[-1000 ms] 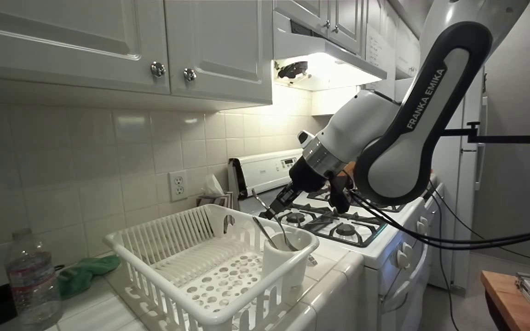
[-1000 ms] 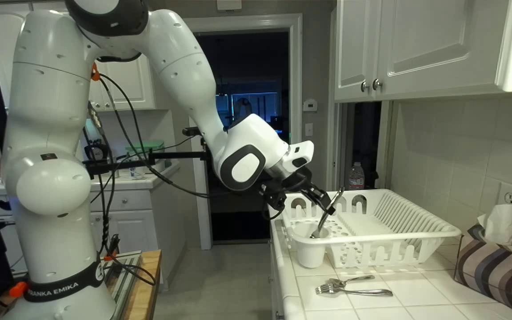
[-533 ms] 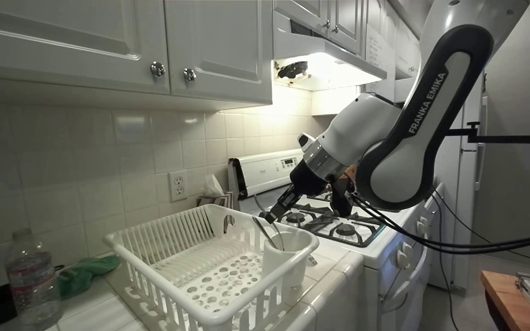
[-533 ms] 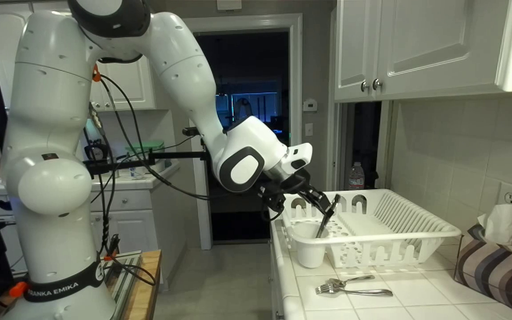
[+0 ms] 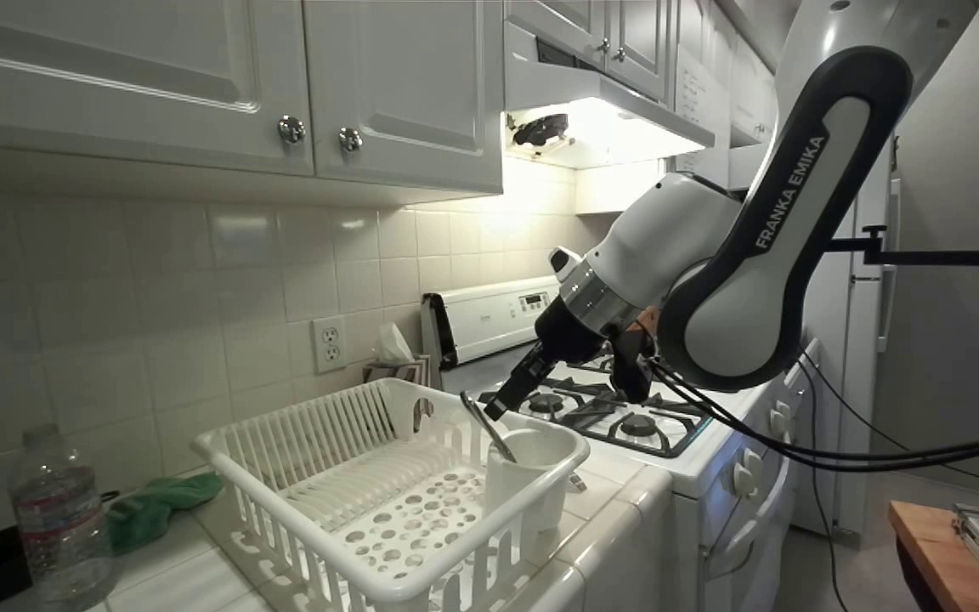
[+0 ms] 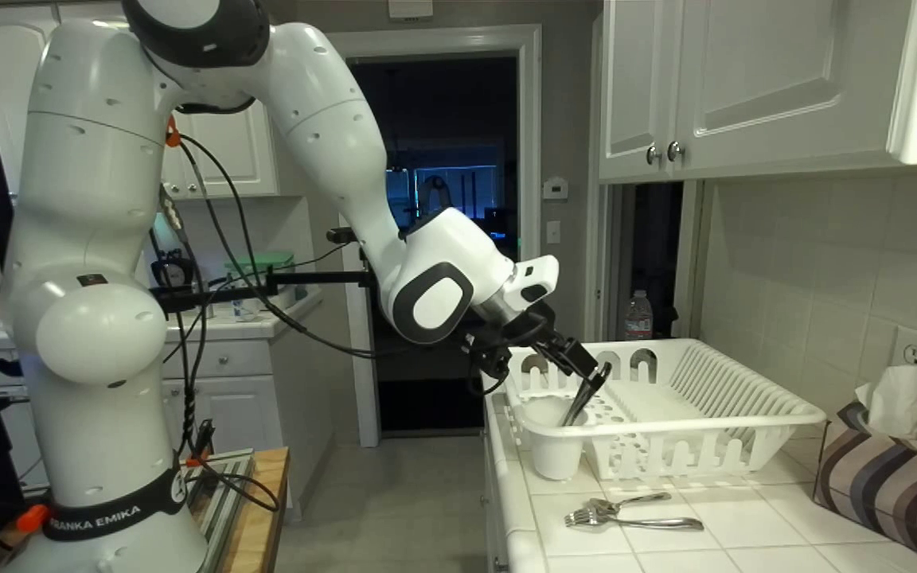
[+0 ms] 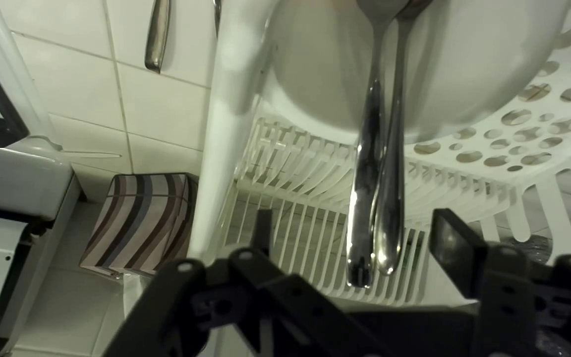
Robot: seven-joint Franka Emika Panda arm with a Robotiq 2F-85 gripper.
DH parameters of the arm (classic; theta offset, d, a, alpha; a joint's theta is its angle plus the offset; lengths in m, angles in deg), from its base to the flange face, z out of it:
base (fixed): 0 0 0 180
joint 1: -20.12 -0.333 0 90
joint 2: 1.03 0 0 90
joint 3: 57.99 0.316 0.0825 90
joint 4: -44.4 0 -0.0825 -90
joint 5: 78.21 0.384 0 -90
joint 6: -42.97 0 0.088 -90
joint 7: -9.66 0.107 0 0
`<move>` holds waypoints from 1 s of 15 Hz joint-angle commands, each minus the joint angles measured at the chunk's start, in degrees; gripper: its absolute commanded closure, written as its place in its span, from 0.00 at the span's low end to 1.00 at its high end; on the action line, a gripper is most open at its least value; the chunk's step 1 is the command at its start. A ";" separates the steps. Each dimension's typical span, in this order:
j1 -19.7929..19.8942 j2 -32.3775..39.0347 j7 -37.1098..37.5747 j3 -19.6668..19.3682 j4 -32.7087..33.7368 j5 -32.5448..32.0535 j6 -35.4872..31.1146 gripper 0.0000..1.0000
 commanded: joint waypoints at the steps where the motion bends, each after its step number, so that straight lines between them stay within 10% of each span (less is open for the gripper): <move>1: -0.60 -0.54 -0.28 -0.06 0.07 0.14 2.56 0.00; 15: 0.81 4.57 1.61 2.93 5.04 0.36 4.96 0.00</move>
